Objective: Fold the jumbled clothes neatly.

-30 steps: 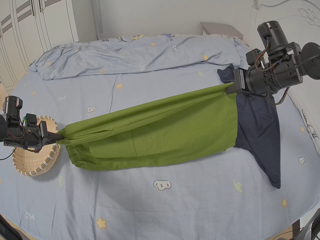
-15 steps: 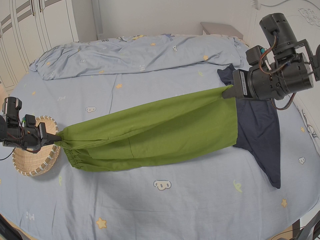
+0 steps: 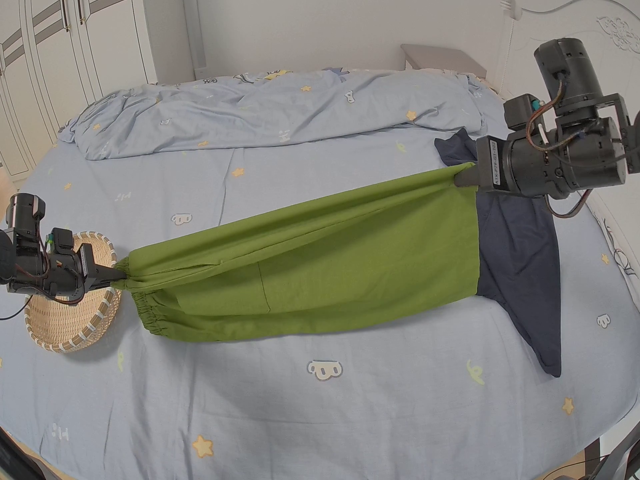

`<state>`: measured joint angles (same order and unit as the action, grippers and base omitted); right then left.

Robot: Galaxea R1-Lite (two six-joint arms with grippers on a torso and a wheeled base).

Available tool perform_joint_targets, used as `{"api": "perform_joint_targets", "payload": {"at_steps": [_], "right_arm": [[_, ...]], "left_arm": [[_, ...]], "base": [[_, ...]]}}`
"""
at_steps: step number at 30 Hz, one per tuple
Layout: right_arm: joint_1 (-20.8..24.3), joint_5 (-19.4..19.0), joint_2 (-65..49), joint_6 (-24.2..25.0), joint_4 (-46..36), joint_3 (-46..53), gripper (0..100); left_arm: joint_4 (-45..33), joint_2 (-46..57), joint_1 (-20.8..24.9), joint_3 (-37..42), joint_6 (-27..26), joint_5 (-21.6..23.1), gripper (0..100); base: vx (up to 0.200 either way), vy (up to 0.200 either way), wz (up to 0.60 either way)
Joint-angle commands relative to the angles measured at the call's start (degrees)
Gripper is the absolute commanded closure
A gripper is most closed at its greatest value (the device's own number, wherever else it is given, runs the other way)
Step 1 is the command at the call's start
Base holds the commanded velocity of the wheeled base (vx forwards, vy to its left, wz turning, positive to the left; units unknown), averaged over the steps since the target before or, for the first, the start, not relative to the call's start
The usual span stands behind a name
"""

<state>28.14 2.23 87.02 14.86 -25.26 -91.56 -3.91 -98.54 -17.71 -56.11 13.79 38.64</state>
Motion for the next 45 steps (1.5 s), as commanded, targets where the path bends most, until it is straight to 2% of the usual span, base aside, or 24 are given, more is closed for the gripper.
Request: {"api": "perform_joint_targets", "payload": {"at_steps": [1,7,17,26,27,35,37,45], "right_arm": [[-4.6,0.1,7.6,-0.4,3.6,-3.0,100],[-7.1,-0.2,15.3,-2.3,12.8,-4.8,100],[-7.5,-0.3,23.1,-3.4,16.4,-9.1,100],[-9.8,-0.5,26.8,-4.7,25.0,-9.4,100],[-10.1,-1.4,27.9,-5.3,27.5,-9.6,100],[-10.4,-1.3,31.0,-7.4,30.4,-9.7,100],[-10.3,-1.0,33.7,-7.5,34.6,-10.7,100],[-9.9,-0.9,34.4,-7.4,34.8,-11.1,100]], "left_arm": [[0.6,-0.8,0.0,-0.2,-0.1,-0.3,100],[1.5,-1.9,1.5,-0.9,-1.2,-0.3,100],[1.5,-7.9,1.6,-7.3,-2.8,-0.7,100],[1.5,-11.5,2.1,-11.2,-2.8,-0.7,100],[1.5,-11.7,2.2,-11.2,-3.0,-0.8,100],[4.0,-13.1,2.6,-11.7,-3.9,-2.9,100],[5.8,-13.6,2.6,-11.4,-4.3,-4.6,100],[6.0,-14.0,4.5,-11.7,-4.4,-4.9,100]], "base": [[0.000,0.000,0.00],[0.000,0.000,0.00],[0.000,0.000,0.00],[0.000,0.000,0.00],[0.000,0.000,0.00],[0.000,0.000,0.00],[0.000,0.000,0.00],[0.000,0.000,0.00]]}}
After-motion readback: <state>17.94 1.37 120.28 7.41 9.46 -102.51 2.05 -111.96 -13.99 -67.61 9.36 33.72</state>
